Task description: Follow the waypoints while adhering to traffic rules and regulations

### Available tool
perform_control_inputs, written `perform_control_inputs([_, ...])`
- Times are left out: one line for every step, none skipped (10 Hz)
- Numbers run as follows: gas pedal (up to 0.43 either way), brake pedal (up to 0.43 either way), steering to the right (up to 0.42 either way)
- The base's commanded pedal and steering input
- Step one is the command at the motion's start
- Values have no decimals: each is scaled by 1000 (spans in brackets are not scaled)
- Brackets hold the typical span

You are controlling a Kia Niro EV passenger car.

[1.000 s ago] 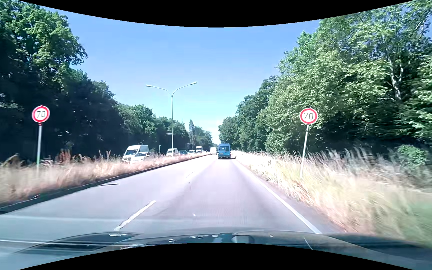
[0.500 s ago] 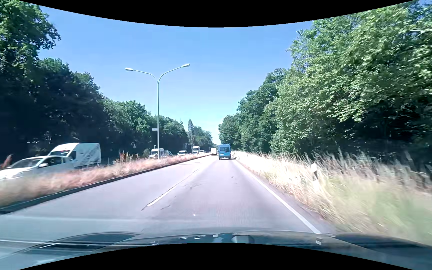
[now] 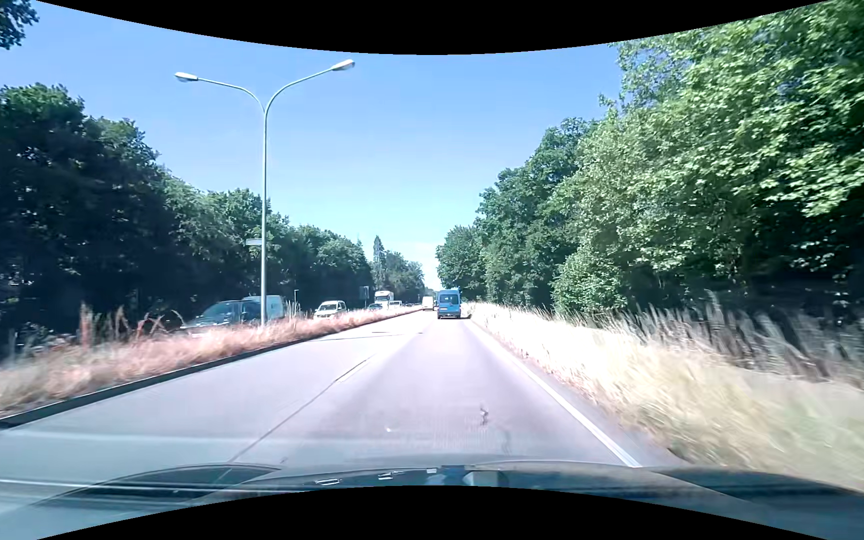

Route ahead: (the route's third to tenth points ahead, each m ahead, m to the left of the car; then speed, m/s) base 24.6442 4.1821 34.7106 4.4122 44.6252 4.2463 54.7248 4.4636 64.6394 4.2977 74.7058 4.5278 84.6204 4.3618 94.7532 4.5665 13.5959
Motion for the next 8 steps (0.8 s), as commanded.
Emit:
perform_control_inputs([228,0,0])
perform_control_inputs([228,0,0])
perform_control_inputs([228,0,0])
perform_control_inputs([228,0,0])
perform_control_inputs([228,0,0])
perform_control_inputs([228,0,0])
perform_control_inputs([228,0,0])
perform_control_inputs([228,0,0])
